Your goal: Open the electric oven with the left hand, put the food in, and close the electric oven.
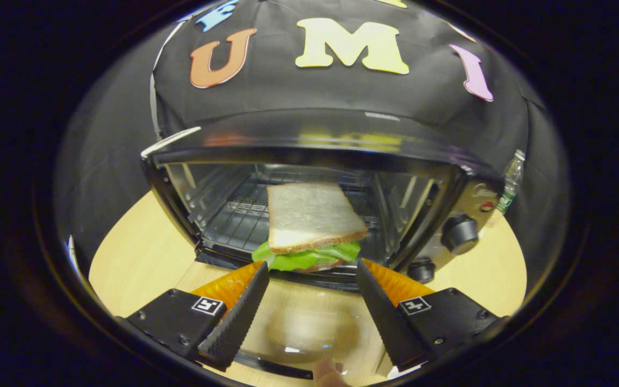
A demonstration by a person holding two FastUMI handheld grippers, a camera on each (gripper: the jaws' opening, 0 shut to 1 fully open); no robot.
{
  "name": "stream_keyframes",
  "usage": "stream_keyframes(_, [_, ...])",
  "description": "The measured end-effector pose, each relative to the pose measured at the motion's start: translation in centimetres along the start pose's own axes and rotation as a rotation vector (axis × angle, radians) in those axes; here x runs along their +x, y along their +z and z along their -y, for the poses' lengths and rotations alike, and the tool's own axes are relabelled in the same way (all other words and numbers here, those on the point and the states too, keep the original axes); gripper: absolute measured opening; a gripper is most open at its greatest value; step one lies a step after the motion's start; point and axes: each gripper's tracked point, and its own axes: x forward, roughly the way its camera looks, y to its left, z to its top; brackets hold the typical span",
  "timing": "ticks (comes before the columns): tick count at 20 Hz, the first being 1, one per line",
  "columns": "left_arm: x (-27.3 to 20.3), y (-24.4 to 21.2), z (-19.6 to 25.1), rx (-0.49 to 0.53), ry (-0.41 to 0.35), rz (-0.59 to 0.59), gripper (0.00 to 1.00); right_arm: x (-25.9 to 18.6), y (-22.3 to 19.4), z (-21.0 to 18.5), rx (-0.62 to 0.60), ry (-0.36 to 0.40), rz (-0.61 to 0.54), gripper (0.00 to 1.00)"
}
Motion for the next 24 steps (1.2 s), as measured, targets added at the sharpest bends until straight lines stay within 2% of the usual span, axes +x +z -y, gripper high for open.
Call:
stream_keyframes(4, [1.4, -1.2, 1.4, -0.034, -0.032, -0.046, 0.93, -6.3, 2.2, 0.7, -0.008, 0.027, 0.125, 1.00])
stream_keyframes(8, [2.8, -2.6, 2.7, -0.026, -0.050, -0.091, 0.93, -13.7, 4.2, 2.1, -0.010, 0.020, 0.264, 1.00])
stream_keyframes(15, [5.8, -6.4, 5.9, -0.009, -0.091, -0.196, 0.93, -25.1, 6.0, 7.6, 0.050, -0.008, 0.461, 1.00])
stream_keyframes(21, [7.9, -10.6, 10.1, -0.015, -0.138, -0.300, 0.94, -32.9, 7.5, 14.5, 0.089, -0.131, 0.599, 1.00])
stream_keyframes(24, [9.1, -12.6, 12.2, -0.011, -0.155, -0.349, 0.94, -36.7, 7.8, 16.9, 0.113, -0.150, 0.655, 1.00])
